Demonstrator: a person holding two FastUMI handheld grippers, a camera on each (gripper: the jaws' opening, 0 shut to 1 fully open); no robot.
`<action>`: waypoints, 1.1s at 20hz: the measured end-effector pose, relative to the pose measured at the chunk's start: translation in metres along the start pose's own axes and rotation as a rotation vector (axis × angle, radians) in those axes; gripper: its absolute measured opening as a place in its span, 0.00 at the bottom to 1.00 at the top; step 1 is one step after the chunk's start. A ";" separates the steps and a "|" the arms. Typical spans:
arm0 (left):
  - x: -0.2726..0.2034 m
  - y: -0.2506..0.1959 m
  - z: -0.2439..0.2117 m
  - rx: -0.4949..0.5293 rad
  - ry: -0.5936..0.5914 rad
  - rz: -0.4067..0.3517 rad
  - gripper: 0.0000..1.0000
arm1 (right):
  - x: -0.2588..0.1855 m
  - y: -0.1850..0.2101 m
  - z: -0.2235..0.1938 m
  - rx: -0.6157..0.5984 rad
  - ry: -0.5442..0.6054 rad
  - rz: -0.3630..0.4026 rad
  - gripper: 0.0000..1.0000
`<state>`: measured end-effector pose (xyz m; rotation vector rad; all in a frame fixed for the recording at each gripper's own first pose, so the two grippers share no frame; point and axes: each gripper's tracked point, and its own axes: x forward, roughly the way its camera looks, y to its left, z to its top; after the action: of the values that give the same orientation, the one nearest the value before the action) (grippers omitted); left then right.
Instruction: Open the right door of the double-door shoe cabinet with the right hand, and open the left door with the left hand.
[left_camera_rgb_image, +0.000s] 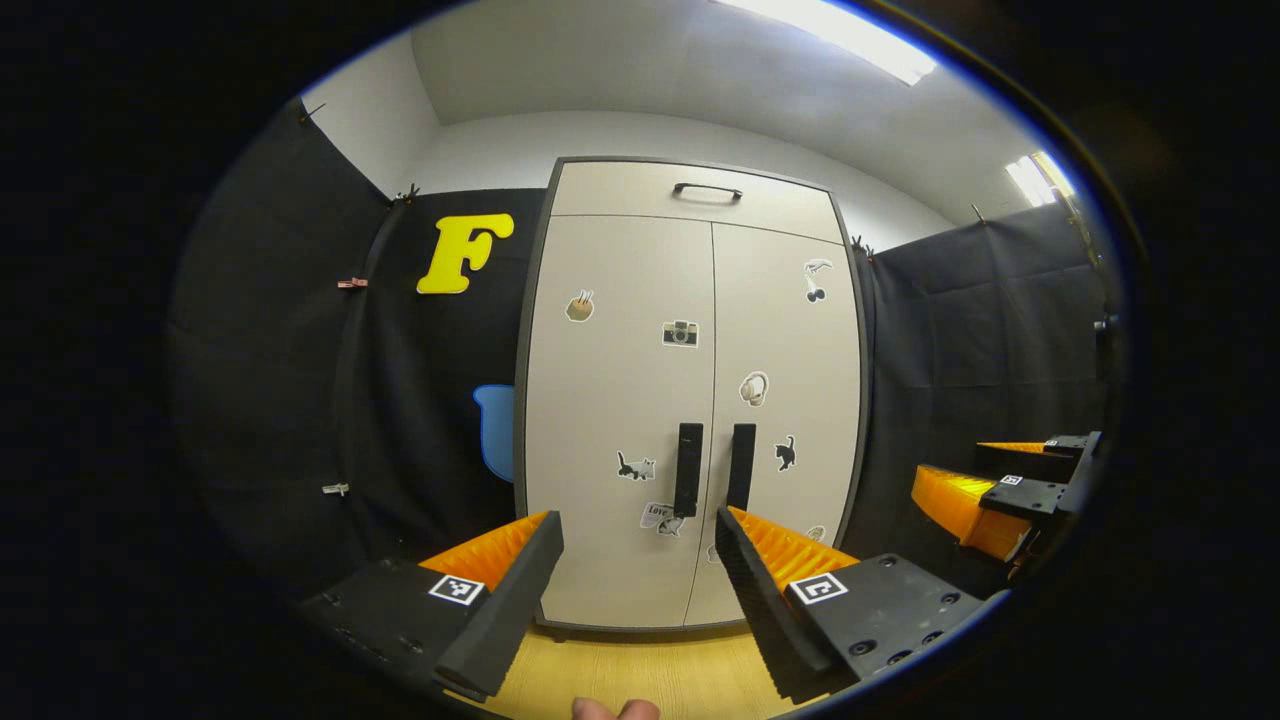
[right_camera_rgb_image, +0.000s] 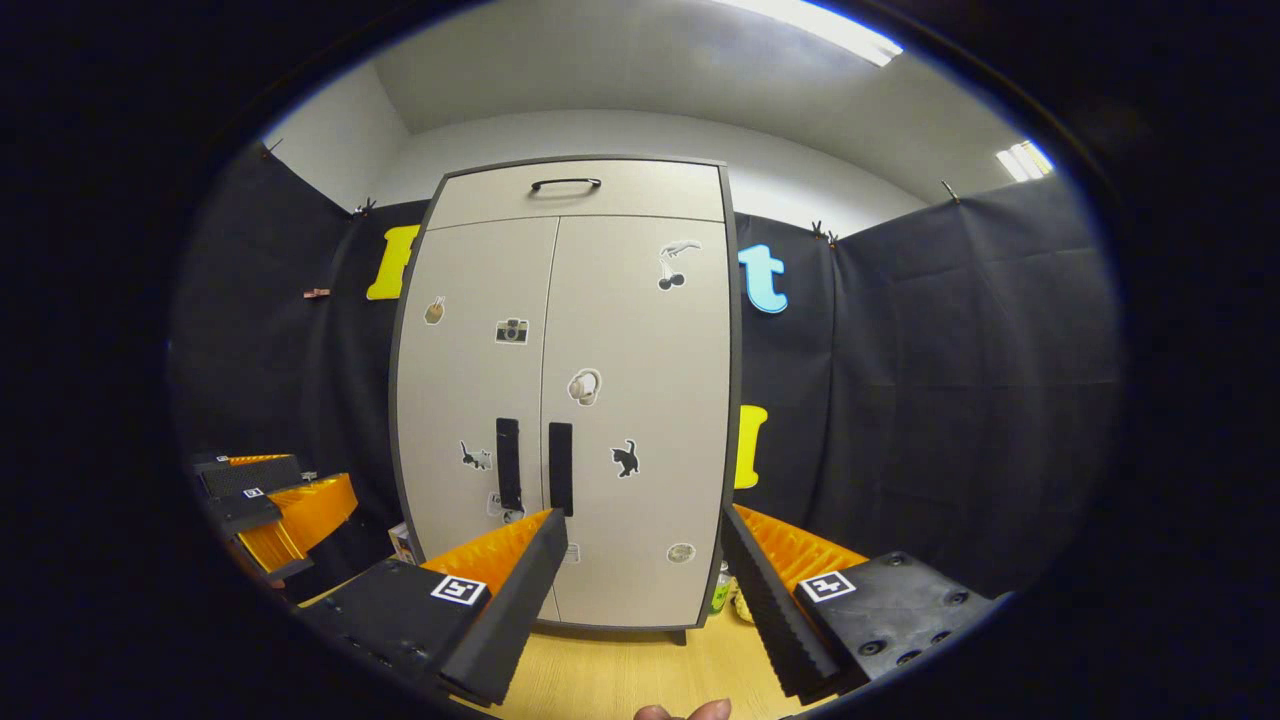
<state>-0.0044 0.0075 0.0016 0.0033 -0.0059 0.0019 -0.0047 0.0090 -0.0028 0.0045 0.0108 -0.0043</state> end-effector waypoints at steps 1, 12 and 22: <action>0.000 0.000 0.001 0.005 0.000 -0.001 0.95 | 0.000 0.001 0.000 0.003 0.000 0.003 0.97; -0.002 0.008 -0.011 0.021 0.026 -0.003 0.95 | 0.043 0.035 -0.002 0.010 0.036 0.073 0.97; 0.002 0.023 -0.035 0.029 0.065 0.006 0.95 | 0.172 0.079 -0.030 0.062 0.040 0.104 0.98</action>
<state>-0.0020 0.0305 -0.0330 0.0324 0.0591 0.0085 0.1669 0.0872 -0.0347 0.0673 0.0506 0.0996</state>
